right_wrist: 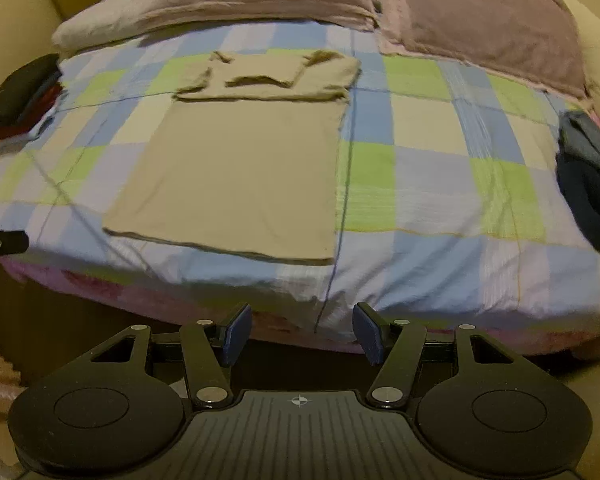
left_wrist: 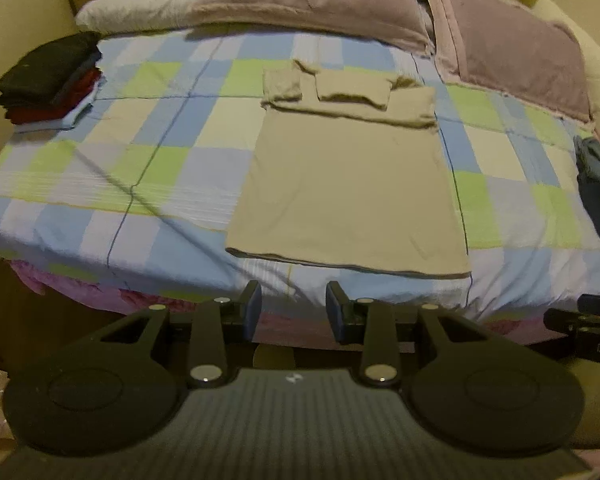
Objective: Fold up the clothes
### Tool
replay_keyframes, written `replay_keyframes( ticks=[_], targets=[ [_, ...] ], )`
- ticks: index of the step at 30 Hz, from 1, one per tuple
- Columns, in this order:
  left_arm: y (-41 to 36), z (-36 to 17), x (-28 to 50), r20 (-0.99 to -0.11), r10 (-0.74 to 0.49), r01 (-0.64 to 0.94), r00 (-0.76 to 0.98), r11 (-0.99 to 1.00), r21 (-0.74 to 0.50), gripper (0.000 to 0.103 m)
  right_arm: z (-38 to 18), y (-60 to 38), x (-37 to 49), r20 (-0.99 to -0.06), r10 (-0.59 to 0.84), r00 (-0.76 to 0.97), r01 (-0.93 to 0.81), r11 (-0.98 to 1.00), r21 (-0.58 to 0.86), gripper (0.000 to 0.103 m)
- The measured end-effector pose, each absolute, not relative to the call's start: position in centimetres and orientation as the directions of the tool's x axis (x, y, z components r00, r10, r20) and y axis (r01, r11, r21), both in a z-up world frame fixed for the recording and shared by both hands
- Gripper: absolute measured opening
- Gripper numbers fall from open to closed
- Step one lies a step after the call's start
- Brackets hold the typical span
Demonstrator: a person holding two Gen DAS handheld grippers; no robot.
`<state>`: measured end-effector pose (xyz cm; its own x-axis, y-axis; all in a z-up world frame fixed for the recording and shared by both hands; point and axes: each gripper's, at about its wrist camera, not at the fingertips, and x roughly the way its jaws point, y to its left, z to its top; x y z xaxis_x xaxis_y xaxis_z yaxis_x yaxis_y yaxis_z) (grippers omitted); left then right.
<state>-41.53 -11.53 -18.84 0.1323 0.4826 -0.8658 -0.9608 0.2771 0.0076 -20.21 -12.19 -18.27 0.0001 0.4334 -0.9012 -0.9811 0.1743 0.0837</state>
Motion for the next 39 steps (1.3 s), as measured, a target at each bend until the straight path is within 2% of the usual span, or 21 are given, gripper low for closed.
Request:
replay_keyframes(
  ticks=[13,24,34,39],
  targets=[
    [-14.4,-15.8,-42.0,-0.824,0.552,-0.965,0.127,0.26,0.026,0.032,-16.8,-14.8,-20.9,-0.883,0.469,-0.022,-0.989,0.12,0.088,0.06],
    [-13.8,-16.1,-41.8,-0.825,0.546,-0.955,0.146,0.295,0.026,0.033,-16.8,-14.9,-21.0,-0.881,0.472,-0.018,-0.986,0.139,0.094,0.059],
    [-7.9,-18.4,-44.9,-0.83,0.516,-0.953,0.211,0.299,-0.056,0.033,-18.6,-12.9,-18.8,-0.878,0.478,-0.033,-0.956,0.242,0.168,0.059],
    [-2.7,-22.0,-47.6,-0.84,0.476,-0.949,0.26,0.288,-0.131,0.032,-21.3,-11.5,-16.2,-0.86,0.507,-0.065,-0.923,0.297,0.245,0.059]
  ],
)
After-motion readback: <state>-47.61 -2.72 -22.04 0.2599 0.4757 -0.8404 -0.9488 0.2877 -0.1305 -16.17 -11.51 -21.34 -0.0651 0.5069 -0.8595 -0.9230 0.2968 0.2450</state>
